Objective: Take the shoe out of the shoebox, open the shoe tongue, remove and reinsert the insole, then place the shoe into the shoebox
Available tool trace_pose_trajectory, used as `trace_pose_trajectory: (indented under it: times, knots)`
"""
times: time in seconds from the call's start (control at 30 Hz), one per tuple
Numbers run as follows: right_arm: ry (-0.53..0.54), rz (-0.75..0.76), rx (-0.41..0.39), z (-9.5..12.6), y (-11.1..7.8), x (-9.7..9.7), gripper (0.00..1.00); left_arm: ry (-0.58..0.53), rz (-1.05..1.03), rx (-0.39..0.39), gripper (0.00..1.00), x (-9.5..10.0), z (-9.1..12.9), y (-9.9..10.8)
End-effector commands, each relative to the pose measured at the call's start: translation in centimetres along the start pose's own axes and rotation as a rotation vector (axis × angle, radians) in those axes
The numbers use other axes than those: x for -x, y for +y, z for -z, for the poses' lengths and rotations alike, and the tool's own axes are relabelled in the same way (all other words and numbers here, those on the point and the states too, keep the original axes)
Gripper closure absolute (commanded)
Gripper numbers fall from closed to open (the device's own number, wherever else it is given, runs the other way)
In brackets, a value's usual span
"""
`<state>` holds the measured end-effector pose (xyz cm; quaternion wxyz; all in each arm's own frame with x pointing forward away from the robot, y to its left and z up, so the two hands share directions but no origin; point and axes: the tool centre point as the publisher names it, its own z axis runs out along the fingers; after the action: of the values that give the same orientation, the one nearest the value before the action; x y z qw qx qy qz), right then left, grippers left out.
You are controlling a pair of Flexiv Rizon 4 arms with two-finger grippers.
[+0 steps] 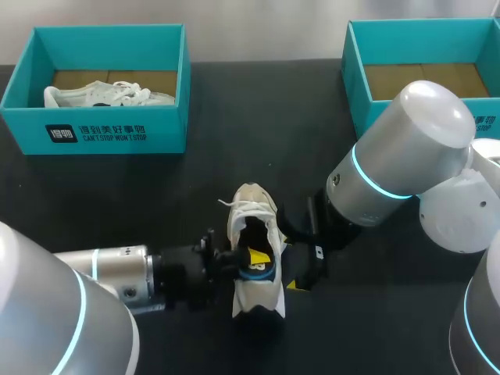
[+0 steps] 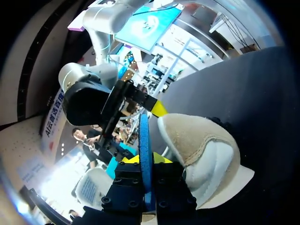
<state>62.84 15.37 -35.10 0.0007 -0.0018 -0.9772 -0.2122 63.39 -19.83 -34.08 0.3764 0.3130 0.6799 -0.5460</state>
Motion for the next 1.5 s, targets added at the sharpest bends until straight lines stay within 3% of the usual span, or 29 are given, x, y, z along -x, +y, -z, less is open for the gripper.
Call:
trace_pose_trajectory:
  times: [0.03,0.2,0.4,0.43,0.47,0.5,0.73,1.13,1.2,1.27,1.5]
  knots:
    - [-0.002,0.0,0.001,-0.1,0.0,-0.1,0.0,0.004,-0.009,0.015,1.0,0.0,-1.4,1.6]
    - [-0.002,0.0,0.001,-0.1,0.0,-0.1,0.0,0.008,-0.012,0.027,1.0,0.1,-1.4,1.8]
    - [-0.002,0.0,0.001,-0.1,0.0,-0.1,0.0,0.005,0.022,0.003,1.0,0.5,-1.1,0.5]
    - [-0.002,0.0,0.001,-0.1,0.0,-0.1,0.0,-0.002,0.023,0.001,0.69,0.7,-0.9,0.2]
    - [-0.002,0.0,0.001,-0.1,0.0,-0.1,0.0,-0.006,0.027,-0.003,0.56,0.8,-0.8,-0.1]
    - [-0.002,0.0,0.001,-0.1,0.0,-0.1,0.0,-0.008,0.026,-0.004,0.55,0.9,-0.6,-0.3]
    - [-0.002,0.0,0.001,-0.1,0.0,-0.1,0.0,-0.03,0.036,-0.013,0.66,2.0,0.2,-1.6]
    - [-0.002,0.0,0.001,-0.1,0.0,-0.1,0.0,-0.008,0.106,0.006,0.58,1.9,1.2,-2.3]
    - [-0.002,0.0,0.001,-0.1,0.0,-0.1,0.0,-0.004,0.111,0.013,0.65,1.6,1.2,-2.0]
    - [-0.002,0.0,0.001,-0.1,0.0,-0.1,0.0,-0.001,0.116,0.014,1.0,1.3,1.0,-1.6]
    - [-0.002,0.0,0.001,-0.1,0.0,-0.1,0.0,0.019,0.074,-0.004,1.0,-0.1,-0.8,-0.2]
